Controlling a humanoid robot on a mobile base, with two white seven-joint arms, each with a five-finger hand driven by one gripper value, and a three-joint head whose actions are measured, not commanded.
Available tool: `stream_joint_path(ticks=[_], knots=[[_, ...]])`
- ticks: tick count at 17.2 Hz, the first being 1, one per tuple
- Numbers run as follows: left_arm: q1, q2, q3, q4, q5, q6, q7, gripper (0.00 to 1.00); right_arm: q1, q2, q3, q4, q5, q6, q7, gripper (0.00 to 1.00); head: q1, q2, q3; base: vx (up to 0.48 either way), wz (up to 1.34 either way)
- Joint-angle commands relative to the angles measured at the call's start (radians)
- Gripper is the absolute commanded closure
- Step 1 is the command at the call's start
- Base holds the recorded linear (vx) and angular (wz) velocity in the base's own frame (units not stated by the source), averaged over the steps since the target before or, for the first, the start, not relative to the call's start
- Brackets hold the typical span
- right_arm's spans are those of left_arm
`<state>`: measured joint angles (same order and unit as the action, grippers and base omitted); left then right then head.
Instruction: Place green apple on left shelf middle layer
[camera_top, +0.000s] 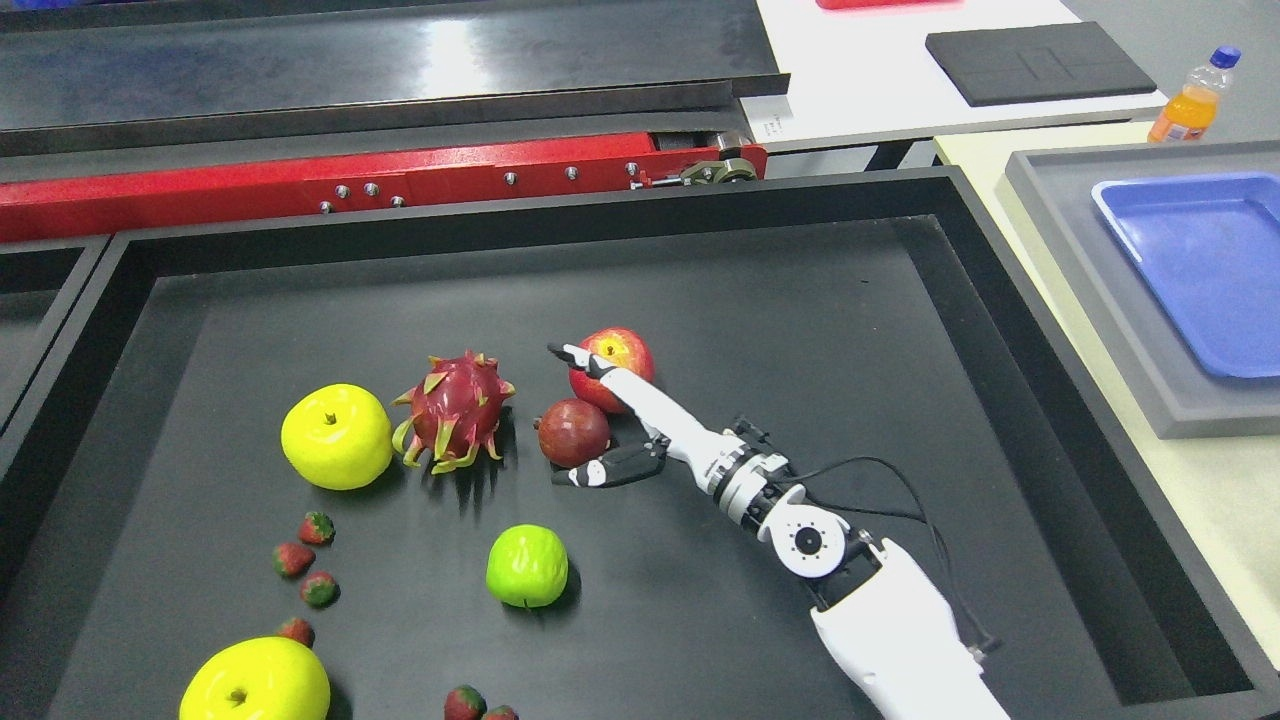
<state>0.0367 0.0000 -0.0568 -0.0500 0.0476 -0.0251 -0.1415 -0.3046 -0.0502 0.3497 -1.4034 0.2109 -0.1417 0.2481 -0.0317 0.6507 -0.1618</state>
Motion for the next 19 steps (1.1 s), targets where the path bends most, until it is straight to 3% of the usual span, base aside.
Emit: stream_joint_path(ticks=[1,8,19], knots=[[0.0,0.017,0.0,-0.001,0.0,0.001,0.0,0.0,0.198,0.033,-0.353,-0.183,-0.274,-0.007,0.01,0.0,0.0,0.0,0.0,0.0,0.0],[0.0,0.017,0.0,-0.001,0.0,0.001,0.0,0.0,0.315,0.033,-0.367,-0.215,-0.306,-0.096,0.0,0.0,0.0,0.0,0.0,0.0,0.0],[0.0,0.017,0.0,-0.001,0.0,0.001,0.0,0.0,0.334,0.033,-0.347,-0.215,-0.304,-0.078,0.011,0.0,0.0,0.0,0.0,0.0,0.0]])
